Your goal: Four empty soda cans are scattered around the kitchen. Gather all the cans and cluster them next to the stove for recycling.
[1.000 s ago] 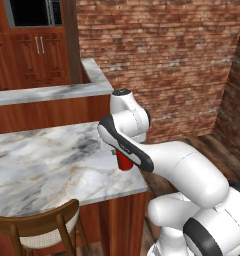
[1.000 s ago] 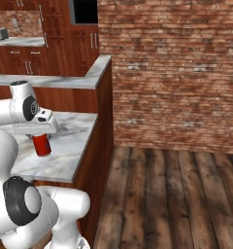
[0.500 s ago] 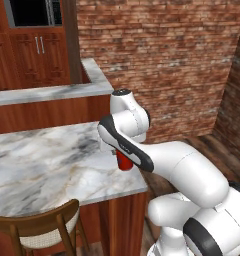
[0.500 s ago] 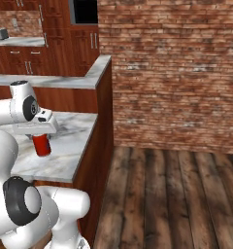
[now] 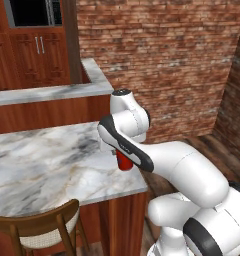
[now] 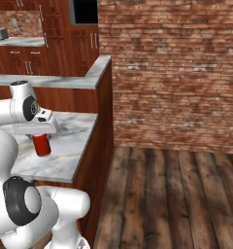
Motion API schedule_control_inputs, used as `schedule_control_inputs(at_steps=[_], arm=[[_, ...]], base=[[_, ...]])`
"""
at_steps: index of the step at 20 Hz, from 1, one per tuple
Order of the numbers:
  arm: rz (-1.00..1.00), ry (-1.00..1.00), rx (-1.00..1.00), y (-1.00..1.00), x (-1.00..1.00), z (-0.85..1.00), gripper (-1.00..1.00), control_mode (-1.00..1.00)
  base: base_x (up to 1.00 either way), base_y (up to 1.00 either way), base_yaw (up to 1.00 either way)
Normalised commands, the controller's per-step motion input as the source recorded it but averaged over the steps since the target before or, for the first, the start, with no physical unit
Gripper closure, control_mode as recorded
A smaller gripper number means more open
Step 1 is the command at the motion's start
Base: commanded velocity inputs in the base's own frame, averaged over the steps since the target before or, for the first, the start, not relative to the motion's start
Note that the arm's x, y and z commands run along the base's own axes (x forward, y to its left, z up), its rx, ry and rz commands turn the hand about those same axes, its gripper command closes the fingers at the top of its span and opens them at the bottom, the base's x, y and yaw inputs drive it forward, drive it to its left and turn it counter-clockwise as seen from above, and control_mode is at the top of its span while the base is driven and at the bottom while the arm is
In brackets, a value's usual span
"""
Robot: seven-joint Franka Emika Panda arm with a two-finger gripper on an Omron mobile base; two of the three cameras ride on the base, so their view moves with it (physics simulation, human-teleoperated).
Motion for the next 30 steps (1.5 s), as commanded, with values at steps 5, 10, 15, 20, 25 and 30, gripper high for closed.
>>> schedule_control_inputs(at_steps=[5,10,15,20,25,30], arm=[[0.0,0.0,0.0,0.0,0.0,0.0,1.0,1.0],[0.0,0.0,0.0,0.0,0.0,0.0,1.0,1.0],[0.0,0.0,0.0,0.0,0.0,0.0,1.0,1.0],[0.0,0.0,0.0,0.0,0.0,0.0,1.0,1.0],[0.0,0.0,0.0,0.0,0.0,0.0,1.0,1.0],[0.0,0.0,0.0,0.0,0.0,0.0,1.0,1.0]], base=[[-0.01,0.38,-0.04],[-0.11,0.79,-0.13],[-0.4,0.62,-0.12],[-0.29,0.84,-0.12],[-0.73,0.71,-0.06],[-0.9,0.34,-0.01]])
